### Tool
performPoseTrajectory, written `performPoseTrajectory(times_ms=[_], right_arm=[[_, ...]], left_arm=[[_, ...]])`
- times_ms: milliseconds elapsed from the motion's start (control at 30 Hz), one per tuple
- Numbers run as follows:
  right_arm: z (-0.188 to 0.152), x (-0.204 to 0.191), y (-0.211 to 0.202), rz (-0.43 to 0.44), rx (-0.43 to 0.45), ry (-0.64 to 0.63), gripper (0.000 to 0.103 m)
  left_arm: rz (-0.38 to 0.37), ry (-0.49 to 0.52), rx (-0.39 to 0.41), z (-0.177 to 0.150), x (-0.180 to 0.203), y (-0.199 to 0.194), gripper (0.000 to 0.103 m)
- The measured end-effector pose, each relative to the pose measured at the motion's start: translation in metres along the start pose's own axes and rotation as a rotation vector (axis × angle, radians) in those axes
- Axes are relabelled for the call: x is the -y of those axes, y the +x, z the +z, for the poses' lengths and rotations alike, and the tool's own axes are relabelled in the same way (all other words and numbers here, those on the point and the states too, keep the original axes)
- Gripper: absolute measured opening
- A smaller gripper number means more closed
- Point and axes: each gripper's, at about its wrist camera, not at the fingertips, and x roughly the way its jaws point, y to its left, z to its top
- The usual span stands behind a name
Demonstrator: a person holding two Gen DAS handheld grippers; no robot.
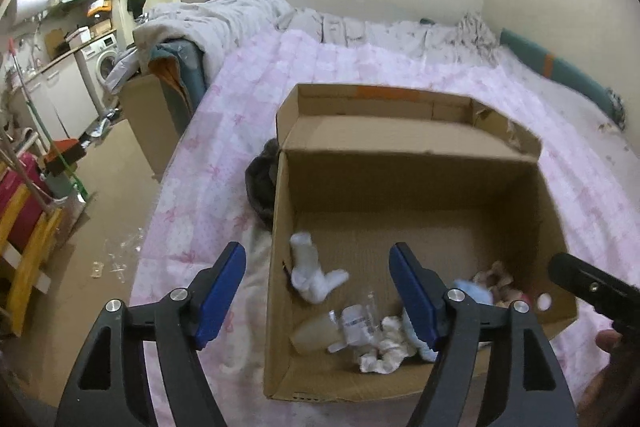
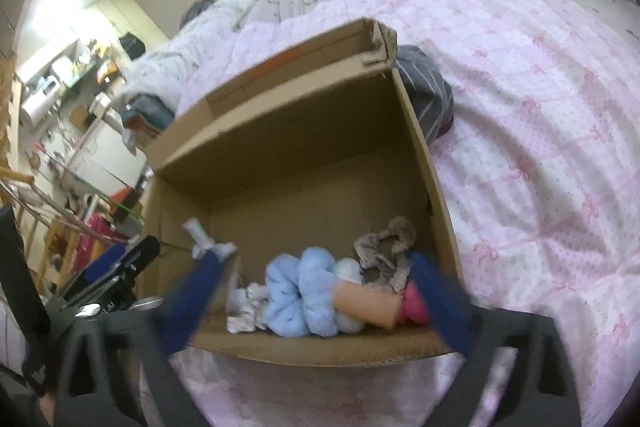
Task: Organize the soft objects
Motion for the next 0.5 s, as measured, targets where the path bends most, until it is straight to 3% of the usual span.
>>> performPoseTrajectory(times_ms=[133,233,367,500], right_arm=[[0.004,-0.005,-0.014,-0.023,0.070,-0.015,0.103],[0.005,-0.010,-0.027,-0.031,0.110,-0.027,0.103],[0.001,-0.019,-0.047,-0.057,0.145,-0.060,0.103],[-0.011,-0.029,-0.067,-0.064,0.176,-0.058,0.103]], left_arm=[[-0.018,-0.039,-0.007,0.007,-0.008,-0.015,0.072],[0.009,-0.061,0.023,0.009,-0.014,-0.030,0.073],[0.007,-0.088,0.047,0.010,-0.019,-0.055,0.090],[-0.024,-0.083,0.055,0.003,-0.026,-0.078,0.093]])
